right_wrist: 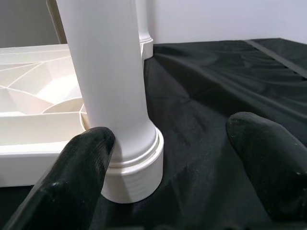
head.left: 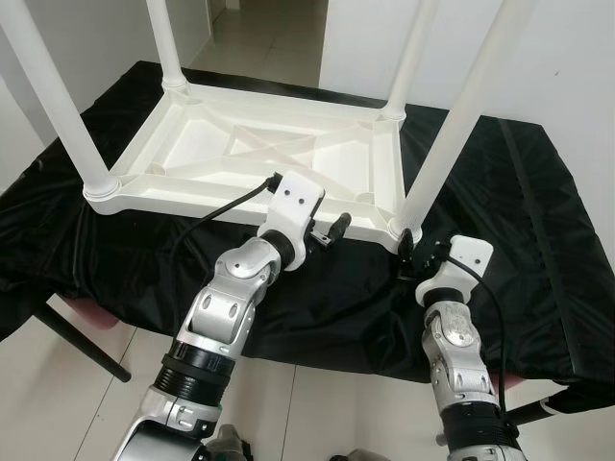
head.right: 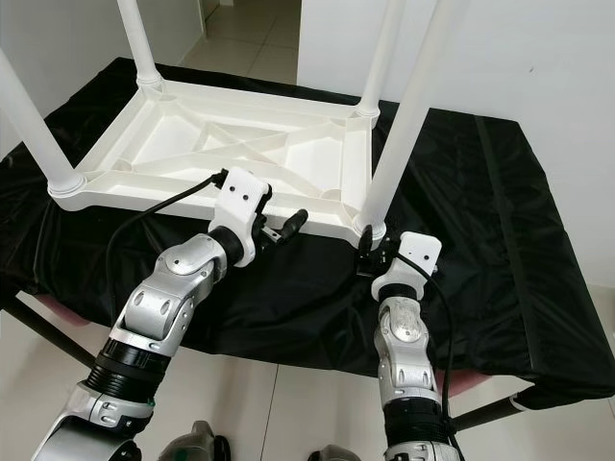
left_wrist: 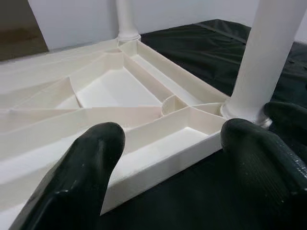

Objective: Building children table

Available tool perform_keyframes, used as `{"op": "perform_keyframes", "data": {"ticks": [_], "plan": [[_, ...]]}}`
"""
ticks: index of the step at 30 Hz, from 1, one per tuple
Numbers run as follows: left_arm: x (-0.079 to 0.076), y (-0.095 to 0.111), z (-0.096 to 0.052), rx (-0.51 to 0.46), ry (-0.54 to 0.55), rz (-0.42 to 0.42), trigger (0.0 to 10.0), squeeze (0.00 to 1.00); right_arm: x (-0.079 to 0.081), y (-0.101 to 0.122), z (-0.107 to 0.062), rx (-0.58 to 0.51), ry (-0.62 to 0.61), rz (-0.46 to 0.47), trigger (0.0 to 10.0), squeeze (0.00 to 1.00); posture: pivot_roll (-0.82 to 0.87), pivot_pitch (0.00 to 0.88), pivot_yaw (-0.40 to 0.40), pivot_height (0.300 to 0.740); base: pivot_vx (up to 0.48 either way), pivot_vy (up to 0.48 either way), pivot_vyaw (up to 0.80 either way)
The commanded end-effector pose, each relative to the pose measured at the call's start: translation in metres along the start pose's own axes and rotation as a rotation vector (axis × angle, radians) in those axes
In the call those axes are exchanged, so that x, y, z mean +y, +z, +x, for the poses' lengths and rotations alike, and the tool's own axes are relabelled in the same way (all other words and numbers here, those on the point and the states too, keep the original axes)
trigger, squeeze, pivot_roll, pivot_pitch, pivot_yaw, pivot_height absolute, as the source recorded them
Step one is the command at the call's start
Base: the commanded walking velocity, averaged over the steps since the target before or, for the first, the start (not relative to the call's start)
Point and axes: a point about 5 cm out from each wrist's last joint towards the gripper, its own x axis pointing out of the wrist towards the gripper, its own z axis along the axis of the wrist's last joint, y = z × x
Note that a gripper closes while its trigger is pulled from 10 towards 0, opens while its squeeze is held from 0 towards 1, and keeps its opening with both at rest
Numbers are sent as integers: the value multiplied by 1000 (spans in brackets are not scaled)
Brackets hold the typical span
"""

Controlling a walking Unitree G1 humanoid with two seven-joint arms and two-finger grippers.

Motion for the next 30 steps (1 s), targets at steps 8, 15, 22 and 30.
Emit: {"op": "perform_keyframes", "data": {"ticks": [8,15,22,30], "plan": [[9,-15,-9,-9,196,-11,10000,0,15,2,-10,-14,77,-6,10000,0,49,0,-40,740,0,0,0],[31,-22,-21,-48,368,-82,10000,0,11,2,-7,-26,101,-38,10000,0,39,6,-34,740,0,0,0],[43,-35,-33,-24,512,-57,10000,0,11,4,-2,-38,128,-36,10000,0,32,15,-32,740,0,0,0],[47,-58,-57,-7,563,-59,10000,0,6,3,0,-38,127,-60,10000,0,37,22,-27,740,0,0,0]]}}
